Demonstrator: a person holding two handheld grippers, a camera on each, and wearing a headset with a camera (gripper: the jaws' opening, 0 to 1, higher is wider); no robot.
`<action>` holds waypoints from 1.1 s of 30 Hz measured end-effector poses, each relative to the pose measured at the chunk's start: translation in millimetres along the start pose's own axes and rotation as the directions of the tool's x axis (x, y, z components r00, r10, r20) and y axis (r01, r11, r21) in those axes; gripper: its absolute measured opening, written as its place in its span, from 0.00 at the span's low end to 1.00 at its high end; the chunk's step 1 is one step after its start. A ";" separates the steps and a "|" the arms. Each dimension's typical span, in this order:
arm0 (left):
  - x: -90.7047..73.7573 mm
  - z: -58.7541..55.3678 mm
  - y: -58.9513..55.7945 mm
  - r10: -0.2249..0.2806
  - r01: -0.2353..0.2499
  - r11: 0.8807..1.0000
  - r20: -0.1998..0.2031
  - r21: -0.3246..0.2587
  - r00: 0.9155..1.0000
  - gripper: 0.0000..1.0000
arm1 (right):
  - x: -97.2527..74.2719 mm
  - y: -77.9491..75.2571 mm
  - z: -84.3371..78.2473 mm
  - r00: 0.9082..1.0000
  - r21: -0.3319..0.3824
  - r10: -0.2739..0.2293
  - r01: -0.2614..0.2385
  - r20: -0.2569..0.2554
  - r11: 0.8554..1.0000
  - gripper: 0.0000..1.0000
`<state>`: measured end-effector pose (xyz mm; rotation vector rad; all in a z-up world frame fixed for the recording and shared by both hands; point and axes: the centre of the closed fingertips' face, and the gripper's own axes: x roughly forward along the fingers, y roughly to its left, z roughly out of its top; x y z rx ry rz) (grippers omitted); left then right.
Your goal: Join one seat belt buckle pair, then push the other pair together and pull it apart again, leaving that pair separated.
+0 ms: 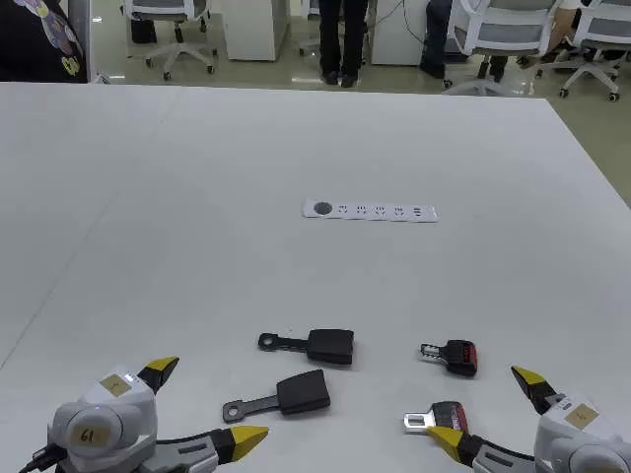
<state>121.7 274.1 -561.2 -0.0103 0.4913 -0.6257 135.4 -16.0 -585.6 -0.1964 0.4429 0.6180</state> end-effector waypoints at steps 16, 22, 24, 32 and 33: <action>1.9 -3.0 -7.5 -0.081 0.089 0.989 -0.063 0.121 0.995 0.99 | 3.0 -0.1 1.0 0.999 -0.058 0.053 -0.053 -0.006 0.997 0.94; 2.1 -4.8 -5.7 -0.092 0.101 0.986 -0.073 0.130 0.993 0.98 | 2.5 -2.9 0.5 0.998 -0.065 0.057 -0.058 -0.008 0.996 0.95; 1.7 -4.5 -3.3 -0.093 0.101 0.987 -0.069 0.124 0.993 0.98 | 1.4 -3.7 0.2 0.998 -0.067 0.057 -0.058 -0.010 0.996 0.95; 0.5 -3.0 0.0 -0.085 0.093 0.988 -0.067 0.124 0.994 0.98 | 1.3 -7.7 0.9 0.999 -0.056 0.048 -0.048 -0.008 0.997 0.95; 0.7 -2.4 0.3 -0.082 0.089 0.989 -0.065 0.118 0.995 0.98 | 1.5 -7.6 1.8 0.999 -0.056 0.048 -0.048 -0.007 0.997 0.95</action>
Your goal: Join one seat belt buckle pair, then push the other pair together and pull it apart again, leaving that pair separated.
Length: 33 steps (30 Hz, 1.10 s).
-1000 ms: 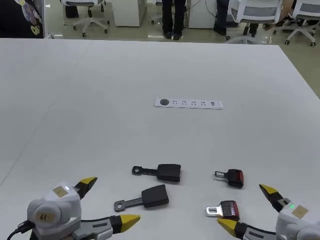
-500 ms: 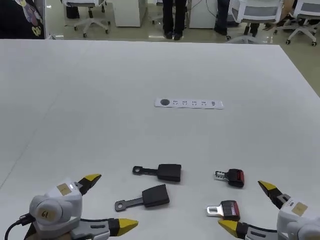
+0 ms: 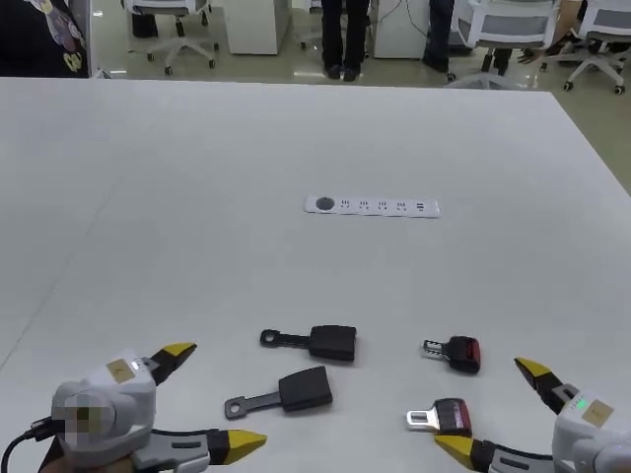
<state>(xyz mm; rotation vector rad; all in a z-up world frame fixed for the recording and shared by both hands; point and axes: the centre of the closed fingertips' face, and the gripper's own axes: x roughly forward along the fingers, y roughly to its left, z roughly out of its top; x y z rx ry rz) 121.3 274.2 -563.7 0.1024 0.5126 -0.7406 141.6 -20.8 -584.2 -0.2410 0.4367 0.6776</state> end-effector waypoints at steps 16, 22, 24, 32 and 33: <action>-2.9 -0.6 5.1 0.018 -0.018 1.000 -0.003 -0.023 1.000 0.96 | 3.7 -1.1 0.2 1.000 0.017 -0.006 0.006 -0.004 1.000 0.94; -1.6 -2.7 5.5 0.029 -0.029 0.999 -0.012 -0.024 1.000 0.97 | 1.9 -4.0 -1.6 1.000 0.020 -0.022 0.022 -0.003 1.000 0.94; -1.3 -2.2 5.4 0.034 -0.035 0.999 -0.013 -0.021 0.999 0.98 | 2.0 -3.6 -2.3 1.000 0.033 -0.021 0.021 -0.005 0.999 0.95; -1.2 -3.2 9.2 0.040 -0.040 0.999 -0.019 -0.023 0.999 0.98 | 1.2 -4.4 -4.0 1.000 0.027 -0.027 0.027 -0.010 0.999 0.94; -1.3 -2.9 9.1 0.039 -0.039 0.999 -0.016 -0.022 0.999 0.98 | 1.2 -4.9 -3.8 1.000 0.026 -0.029 0.030 -0.008 0.999 0.94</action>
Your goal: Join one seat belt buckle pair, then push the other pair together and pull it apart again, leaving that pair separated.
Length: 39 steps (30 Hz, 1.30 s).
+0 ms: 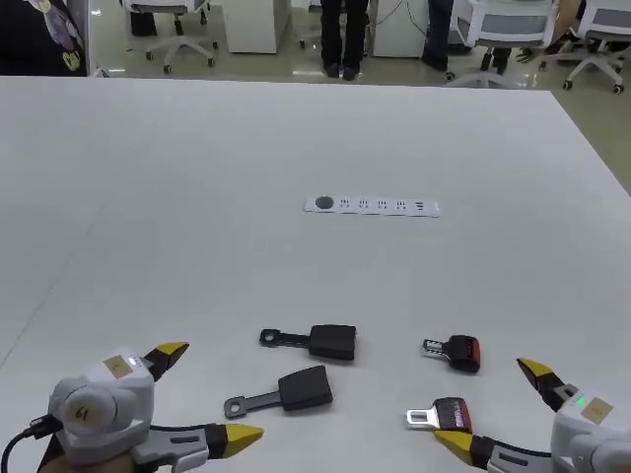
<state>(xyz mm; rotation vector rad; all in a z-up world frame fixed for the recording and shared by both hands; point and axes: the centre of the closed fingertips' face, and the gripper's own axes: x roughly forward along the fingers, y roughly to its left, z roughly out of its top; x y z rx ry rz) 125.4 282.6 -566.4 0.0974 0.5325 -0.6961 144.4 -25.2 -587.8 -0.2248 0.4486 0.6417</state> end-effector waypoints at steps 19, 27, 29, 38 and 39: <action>-1.9 -6.6 1.6 0.008 -0.008 1.000 -0.009 -0.002 1.000 0.98 | -2.7 3.4 -2.8 1.000 -0.004 -0.003 0.003 -0.011 1.000 0.94; -2.6 -3.5 -2.3 0.012 -0.012 1.000 -0.012 0.003 1.000 0.98 | -2.5 3.1 -3.4 1.000 -0.006 -0.003 0.003 -0.011 1.000 0.93; -2.9 -2.7 -3.1 0.013 -0.013 1.000 -0.013 0.004 1.000 0.98 | -2.8 3.6 -3.0 1.000 -0.003 -0.003 0.003 -0.010 1.000 0.93; -2.1 -7.4 -2.6 0.011 -0.010 1.000 -0.026 0.009 1.000 0.97 | -3.4 6.2 -4.0 1.000 -0.007 0.009 -0.010 -0.020 1.000 0.93; -1.9 -8.3 -2.9 0.010 -0.010 1.000 -0.028 0.009 1.000 0.97 | -3.4 6.6 -4.1 1.000 -0.007 0.011 -0.011 -0.021 1.000 0.93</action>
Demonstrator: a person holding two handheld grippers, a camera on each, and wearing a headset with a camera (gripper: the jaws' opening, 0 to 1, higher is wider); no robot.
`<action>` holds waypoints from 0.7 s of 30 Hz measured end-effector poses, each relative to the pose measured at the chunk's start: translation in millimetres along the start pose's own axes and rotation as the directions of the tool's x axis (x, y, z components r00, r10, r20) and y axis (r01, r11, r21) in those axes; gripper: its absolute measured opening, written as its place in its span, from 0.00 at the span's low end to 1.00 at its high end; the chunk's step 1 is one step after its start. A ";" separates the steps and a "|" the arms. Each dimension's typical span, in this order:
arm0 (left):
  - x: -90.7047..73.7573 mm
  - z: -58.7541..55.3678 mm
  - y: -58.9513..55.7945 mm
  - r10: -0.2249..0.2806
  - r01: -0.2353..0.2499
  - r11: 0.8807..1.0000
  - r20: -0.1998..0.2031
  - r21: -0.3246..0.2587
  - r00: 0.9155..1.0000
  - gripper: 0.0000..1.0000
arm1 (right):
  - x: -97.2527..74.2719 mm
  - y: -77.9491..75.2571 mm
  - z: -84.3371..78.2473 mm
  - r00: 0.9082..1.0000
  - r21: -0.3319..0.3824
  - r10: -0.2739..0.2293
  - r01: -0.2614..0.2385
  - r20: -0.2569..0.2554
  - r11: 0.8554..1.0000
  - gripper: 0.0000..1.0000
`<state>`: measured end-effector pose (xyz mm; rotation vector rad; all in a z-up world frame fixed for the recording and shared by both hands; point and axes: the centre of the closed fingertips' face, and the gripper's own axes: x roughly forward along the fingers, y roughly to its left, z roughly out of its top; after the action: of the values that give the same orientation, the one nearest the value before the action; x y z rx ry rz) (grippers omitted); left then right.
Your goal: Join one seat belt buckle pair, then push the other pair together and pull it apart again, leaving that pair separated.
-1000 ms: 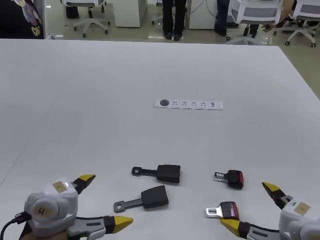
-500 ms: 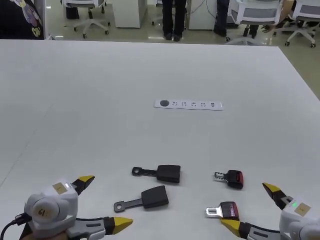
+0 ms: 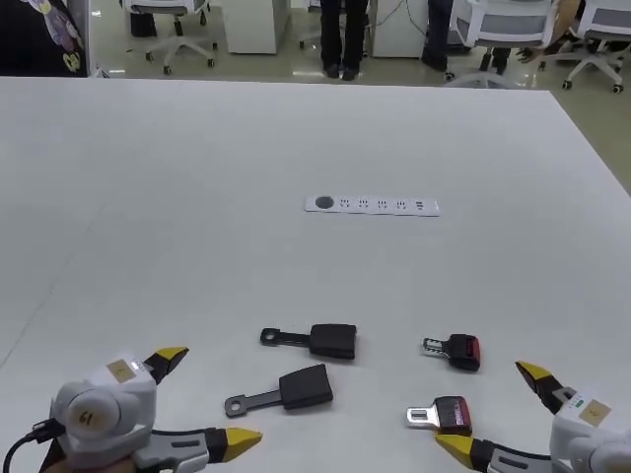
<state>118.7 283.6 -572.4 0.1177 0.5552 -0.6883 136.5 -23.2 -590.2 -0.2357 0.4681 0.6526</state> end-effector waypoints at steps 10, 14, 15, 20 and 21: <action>6.2 -2.5 -2.8 -0.006 0.006 1.000 -0.007 -0.005 1.000 0.96 | 2.4 5.7 -4.5 0.999 -0.006 0.037 -0.037 -0.023 0.999 0.91; 11.3 -3.4 -6.4 -0.013 0.013 1.000 -0.011 -0.007 1.000 0.95 | 3.7 7.3 -6.4 0.998 -0.011 0.047 -0.048 -0.033 0.999 0.89; 12.4 -3.7 -7.3 -0.016 0.015 1.000 -0.014 -0.006 1.000 0.95 | 4.5 7.6 -6.1 0.998 -0.009 0.051 -0.051 -0.032 0.999 0.89; 16.0 -5.4 -11.2 -0.032 0.032 0.999 -0.017 -0.003 0.999 0.93 | 7.8 8.9 -9.3 0.996 -0.014 0.075 -0.076 -0.046 0.997 0.88; 17.2 -5.6 -11.5 -0.034 0.034 0.999 -0.018 -0.004 0.999 0.93 | 8.2 10.9 -10.2 0.995 -0.018 0.083 -0.084 -0.050 0.996 0.88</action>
<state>119.9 266.4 -585.3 0.1117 0.5770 -0.7203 131.9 -14.1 -603.8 -0.2531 0.5212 0.7349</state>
